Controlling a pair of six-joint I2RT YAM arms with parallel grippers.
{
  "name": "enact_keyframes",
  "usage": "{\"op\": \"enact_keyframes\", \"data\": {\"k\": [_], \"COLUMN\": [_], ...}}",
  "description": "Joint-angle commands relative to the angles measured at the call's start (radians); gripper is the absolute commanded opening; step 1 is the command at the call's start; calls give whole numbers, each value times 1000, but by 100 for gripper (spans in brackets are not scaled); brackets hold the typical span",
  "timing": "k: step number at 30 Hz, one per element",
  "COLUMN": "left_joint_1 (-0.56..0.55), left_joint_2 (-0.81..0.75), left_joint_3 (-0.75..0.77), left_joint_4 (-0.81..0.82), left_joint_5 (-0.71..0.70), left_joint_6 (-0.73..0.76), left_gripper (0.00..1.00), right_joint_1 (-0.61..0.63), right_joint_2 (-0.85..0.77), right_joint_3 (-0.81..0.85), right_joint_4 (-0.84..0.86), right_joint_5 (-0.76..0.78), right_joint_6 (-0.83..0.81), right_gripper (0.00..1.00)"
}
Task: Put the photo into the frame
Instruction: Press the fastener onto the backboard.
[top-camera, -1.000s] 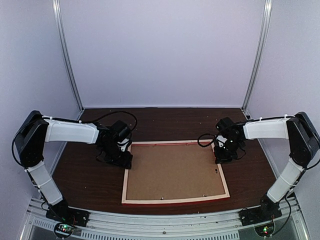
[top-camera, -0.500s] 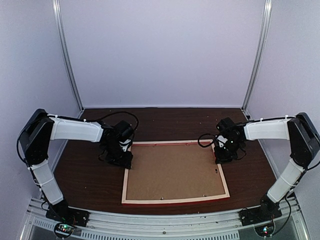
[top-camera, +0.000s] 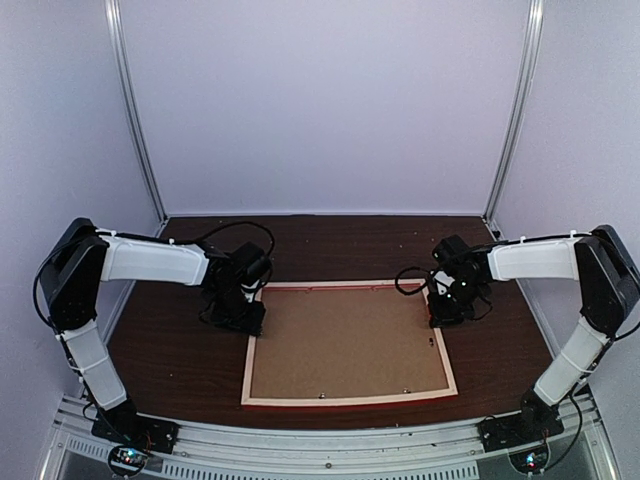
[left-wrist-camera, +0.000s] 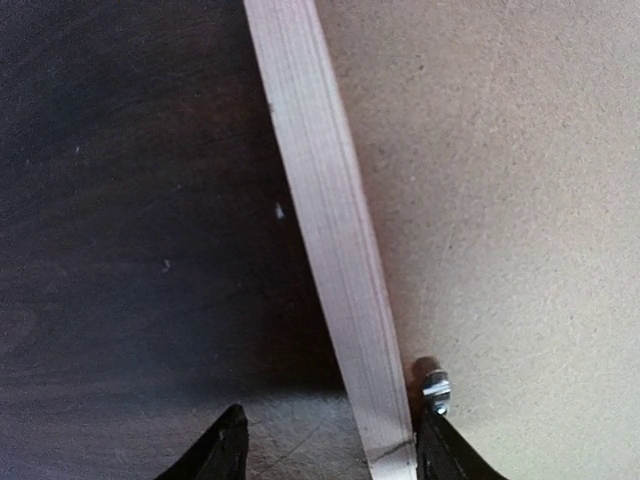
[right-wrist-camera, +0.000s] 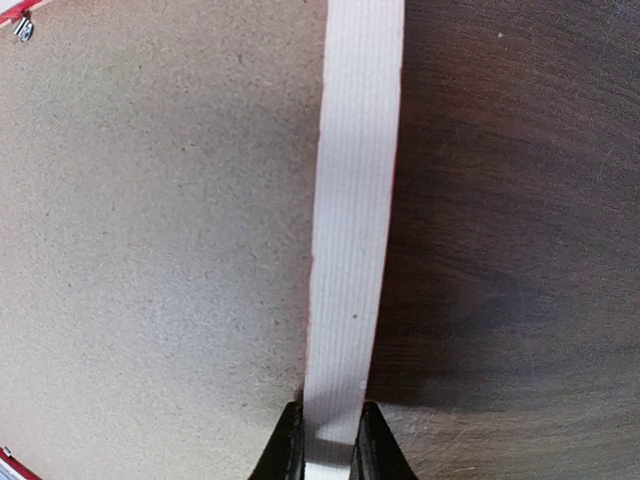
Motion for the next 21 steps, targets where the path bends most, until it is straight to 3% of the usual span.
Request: {"op": "enact_keyframes", "data": {"k": [1,11,21], "left_joint_1": [19,19,12], "left_joint_2": [20,47,45], "left_joint_3": [29,54,27], "left_joint_4": [-46,-1,92], "left_joint_5": [-127,-125,14], "left_joint_6": [-6,36,67], "left_gripper": [57,64,67], "right_joint_1": [-3,-3,-4], "right_joint_2": [8,10,11], "right_joint_3": [-11,-10,-10], "right_joint_4": [-18,-19,-20], "right_joint_5": [-5,-4,-7], "right_joint_6": [-37,-39,-38], "right_gripper": [1,1,1]}}
